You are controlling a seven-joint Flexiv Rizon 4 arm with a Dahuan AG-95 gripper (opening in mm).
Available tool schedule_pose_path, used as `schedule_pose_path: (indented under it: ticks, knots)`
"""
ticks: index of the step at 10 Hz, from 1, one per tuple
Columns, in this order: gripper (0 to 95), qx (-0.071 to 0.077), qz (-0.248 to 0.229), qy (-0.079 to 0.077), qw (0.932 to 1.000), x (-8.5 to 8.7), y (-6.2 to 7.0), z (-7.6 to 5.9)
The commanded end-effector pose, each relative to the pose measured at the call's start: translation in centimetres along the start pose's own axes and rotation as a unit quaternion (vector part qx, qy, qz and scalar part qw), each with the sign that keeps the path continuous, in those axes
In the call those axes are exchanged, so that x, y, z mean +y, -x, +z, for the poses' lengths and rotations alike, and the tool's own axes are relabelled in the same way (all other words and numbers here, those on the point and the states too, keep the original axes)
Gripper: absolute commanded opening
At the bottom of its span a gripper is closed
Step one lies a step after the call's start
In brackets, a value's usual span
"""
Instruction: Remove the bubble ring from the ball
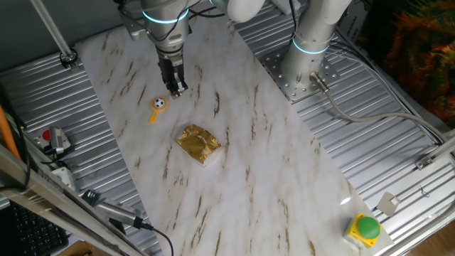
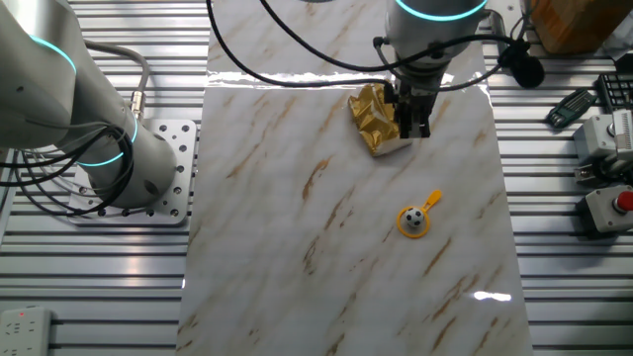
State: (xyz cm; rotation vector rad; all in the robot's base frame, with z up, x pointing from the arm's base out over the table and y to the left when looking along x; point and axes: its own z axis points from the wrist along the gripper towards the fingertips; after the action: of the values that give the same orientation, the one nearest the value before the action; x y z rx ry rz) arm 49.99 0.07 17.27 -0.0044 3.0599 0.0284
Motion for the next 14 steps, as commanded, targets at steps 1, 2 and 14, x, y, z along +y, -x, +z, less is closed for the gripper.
schedule_pose_path:
  ticks: [1,2,14]
  knots:
    - [0.0,0.001,-0.001,-0.001,1.0000,0.0,0.1,0.1]
    - [0.0,0.001,-0.001,-0.001,1.0000,0.0,0.2,0.0]
    - [0.0,0.008,-0.068,-0.031,0.9972,-0.4,1.6,0.2]
